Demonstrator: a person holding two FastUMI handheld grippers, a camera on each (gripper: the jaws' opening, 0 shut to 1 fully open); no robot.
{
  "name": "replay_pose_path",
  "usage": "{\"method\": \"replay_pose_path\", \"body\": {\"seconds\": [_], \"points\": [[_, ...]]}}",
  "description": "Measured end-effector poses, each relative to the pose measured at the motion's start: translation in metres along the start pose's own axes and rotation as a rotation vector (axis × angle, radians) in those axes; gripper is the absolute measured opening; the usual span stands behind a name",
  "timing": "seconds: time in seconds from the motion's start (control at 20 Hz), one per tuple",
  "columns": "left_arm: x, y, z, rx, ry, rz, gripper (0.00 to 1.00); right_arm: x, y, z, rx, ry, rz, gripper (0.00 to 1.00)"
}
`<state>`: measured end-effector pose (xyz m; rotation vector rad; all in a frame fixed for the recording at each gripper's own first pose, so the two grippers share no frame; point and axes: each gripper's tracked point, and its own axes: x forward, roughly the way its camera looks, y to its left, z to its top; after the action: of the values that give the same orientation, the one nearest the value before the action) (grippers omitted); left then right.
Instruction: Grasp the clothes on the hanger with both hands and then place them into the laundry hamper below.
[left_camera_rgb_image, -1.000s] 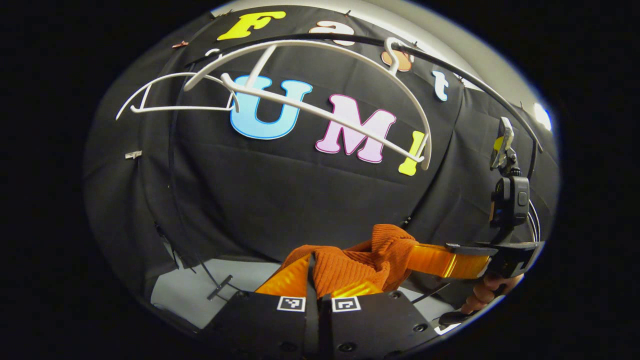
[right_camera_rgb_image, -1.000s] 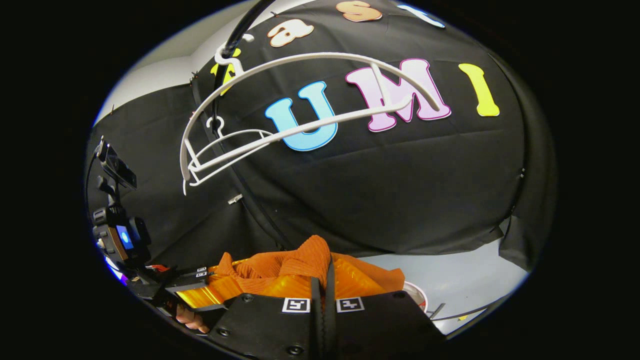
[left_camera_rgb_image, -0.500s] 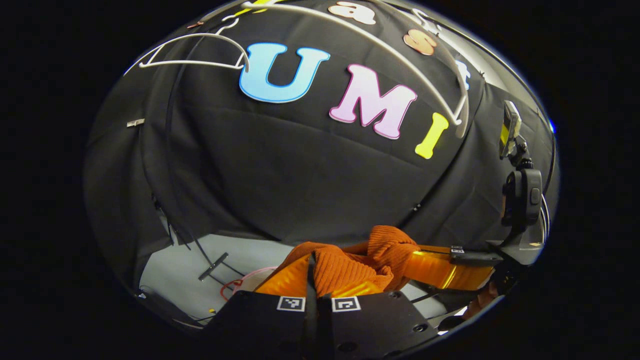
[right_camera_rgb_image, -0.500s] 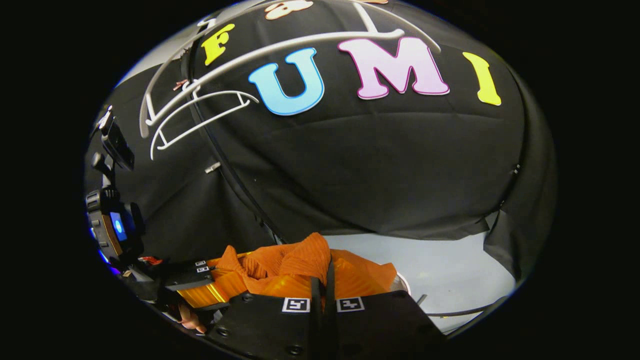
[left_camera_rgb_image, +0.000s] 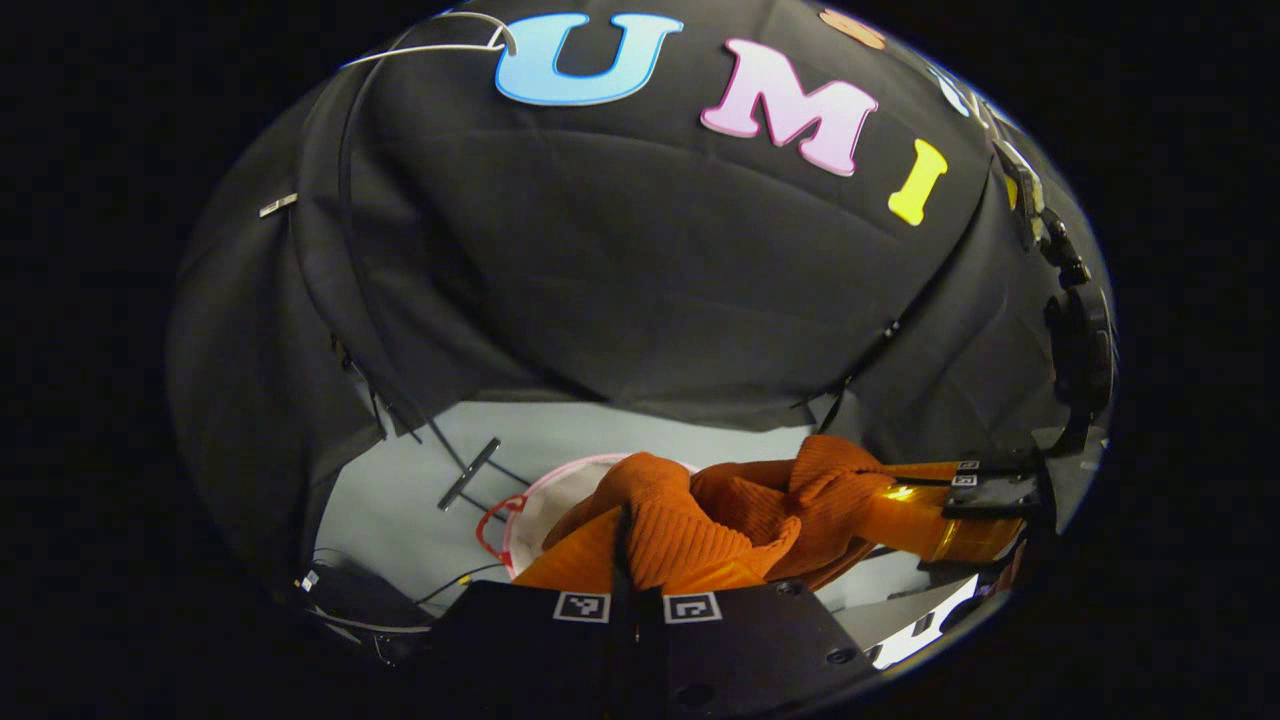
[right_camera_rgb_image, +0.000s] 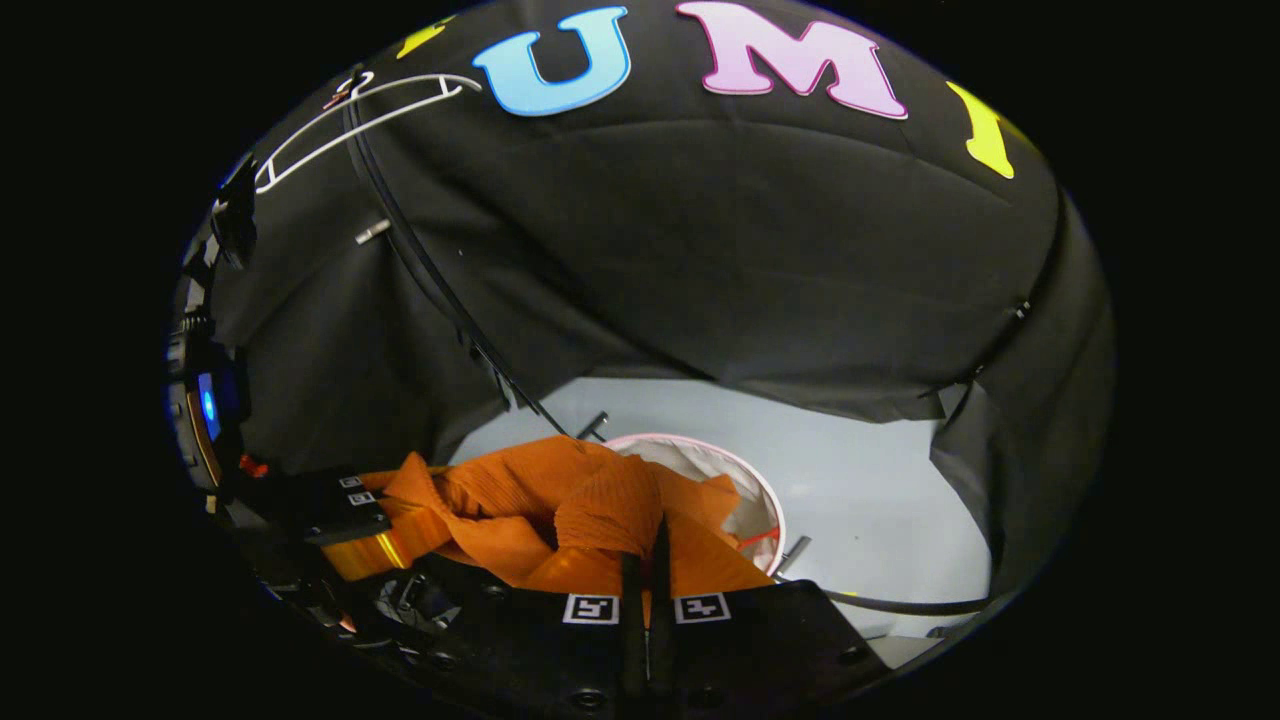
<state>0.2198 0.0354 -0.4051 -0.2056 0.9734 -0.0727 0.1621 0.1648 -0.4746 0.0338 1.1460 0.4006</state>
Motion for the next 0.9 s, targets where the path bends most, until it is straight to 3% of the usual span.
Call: {"method": "replay_pose_path", "body": {"seconds": [0.25, 0.3, 0.4, 0.5, 0.9], "points": [[0.001, -0.004, -0.016, 0.034, 0.113, 0.000, 0.06, 0.017, -0.013, -0.040, 0.037, 0.098, -0.049, 0.12], [0.002, -0.005, -0.027, 0.056, 0.135, 0.014, 0.07, 0.017, -0.019, -0.044, 0.036, 0.115, -0.075, 0.41], [0.014, 0.004, -0.043, 0.094, 0.143, 0.031, 0.50, 0.007, -0.027, -0.049, 0.047, 0.140, -0.140, 1.00], [0.014, 0.007, -0.051, 0.111, 0.151, 0.034, 0.93, 0.014, -0.031, -0.064, 0.078, 0.135, -0.194, 0.99], [-0.010, 0.016, -0.068, 0.178, 0.175, 0.049, 0.95, -0.001, -0.007, -0.110, 0.220, 0.100, -0.210, 0.99]]}}
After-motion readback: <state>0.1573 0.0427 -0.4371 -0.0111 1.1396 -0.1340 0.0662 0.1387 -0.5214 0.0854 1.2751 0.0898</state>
